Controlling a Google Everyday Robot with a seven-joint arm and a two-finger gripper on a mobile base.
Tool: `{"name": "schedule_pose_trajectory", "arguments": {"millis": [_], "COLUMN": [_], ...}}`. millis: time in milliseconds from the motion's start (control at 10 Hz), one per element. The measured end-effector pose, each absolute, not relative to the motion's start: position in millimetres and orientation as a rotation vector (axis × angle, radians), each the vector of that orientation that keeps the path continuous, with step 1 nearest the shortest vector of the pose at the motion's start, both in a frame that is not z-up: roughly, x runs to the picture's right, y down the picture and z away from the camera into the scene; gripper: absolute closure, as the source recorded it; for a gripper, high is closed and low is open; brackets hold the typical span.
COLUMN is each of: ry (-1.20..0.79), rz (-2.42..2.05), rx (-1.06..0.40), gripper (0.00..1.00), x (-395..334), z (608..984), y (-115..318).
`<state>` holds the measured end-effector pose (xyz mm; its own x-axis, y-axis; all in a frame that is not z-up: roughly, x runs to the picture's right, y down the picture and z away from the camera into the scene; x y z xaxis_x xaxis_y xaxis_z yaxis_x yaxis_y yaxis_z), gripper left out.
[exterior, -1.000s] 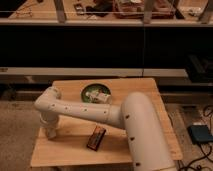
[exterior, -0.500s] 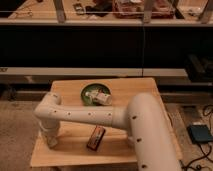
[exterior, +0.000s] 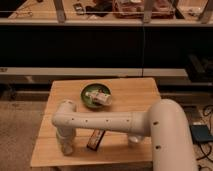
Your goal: Wipe the white sponge on the table
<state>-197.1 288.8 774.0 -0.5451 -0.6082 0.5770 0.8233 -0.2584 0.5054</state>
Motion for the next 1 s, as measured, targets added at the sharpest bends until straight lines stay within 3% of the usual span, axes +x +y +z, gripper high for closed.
{"name": "schedule_pose_trajectory", "arguments": {"millis": [400,1000], "ry": [-0.823,-0.771], "rz": [-1.794,-1.716], "rx": [-0.377,-0.370], "gripper": [1.00,1.00], "x": [-136,-148], "z": [796,852], "y": [245,194]}}
